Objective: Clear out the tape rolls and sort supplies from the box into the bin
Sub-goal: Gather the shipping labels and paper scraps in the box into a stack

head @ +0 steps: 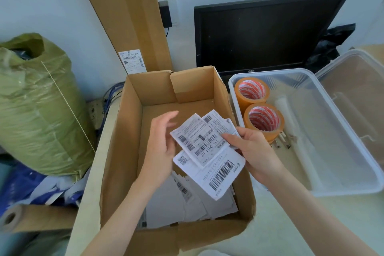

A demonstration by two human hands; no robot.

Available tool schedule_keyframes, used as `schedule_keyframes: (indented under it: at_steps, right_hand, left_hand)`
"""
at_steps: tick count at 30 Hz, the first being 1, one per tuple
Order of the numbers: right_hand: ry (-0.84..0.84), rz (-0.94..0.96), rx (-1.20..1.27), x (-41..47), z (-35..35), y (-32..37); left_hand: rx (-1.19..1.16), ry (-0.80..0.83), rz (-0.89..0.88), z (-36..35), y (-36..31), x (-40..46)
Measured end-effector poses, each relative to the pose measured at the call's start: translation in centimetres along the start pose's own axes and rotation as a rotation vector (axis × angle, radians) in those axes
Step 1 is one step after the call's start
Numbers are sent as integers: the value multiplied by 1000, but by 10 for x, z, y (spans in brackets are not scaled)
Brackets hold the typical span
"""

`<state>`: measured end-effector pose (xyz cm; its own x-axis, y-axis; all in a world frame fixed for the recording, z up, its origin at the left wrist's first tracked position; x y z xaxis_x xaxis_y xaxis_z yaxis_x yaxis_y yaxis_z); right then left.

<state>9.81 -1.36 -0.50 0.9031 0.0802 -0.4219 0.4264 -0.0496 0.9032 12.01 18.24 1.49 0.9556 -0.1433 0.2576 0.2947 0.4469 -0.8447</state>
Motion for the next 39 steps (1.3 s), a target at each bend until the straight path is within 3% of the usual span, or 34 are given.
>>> schedule_keyframes:
  at_steps: [3, 5, 7, 10, 26, 34, 39]
  right_hand:
    - [-36, 17, 6, 0, 1, -3]
    - [-51, 32, 22, 0, -1, -5]
    - [-56, 47, 41, 0, -4, -5]
    - [-63, 50, 75, 0, -6, -7]
    - [-38, 126, -137, -3, -8, -15]
    - [-15, 132, -200, -3, -7, -13]
    - [2, 135, -234, -3, -8, -12]
  left_hand:
    - [-180, -130, 342, 8, 18, -8]
    - [-368, -54, 606, 2, 27, -16]
    - [-411, 123, 718, -3, 20, -20]
    - [-283, 266, 682, -2, 10, -22]
    - [-214, 78, 607, 6, 20, 8]
    - [-170, 407, 538, -4, 19, 18]
    - [-173, 520, 568, -5, 21, 19]
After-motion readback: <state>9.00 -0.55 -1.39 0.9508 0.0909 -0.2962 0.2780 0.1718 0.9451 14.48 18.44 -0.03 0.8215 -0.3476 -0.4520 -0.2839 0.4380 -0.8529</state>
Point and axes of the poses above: each hand's wrist, its own x-axis towards the middle knuckle, its own z-axis out of the back of the hand, y = z × x, the point moved 6 cm from there along x, towards the middle knuckle, and after that the axes turned 7 degrees about -x, right-handed, at the moved point
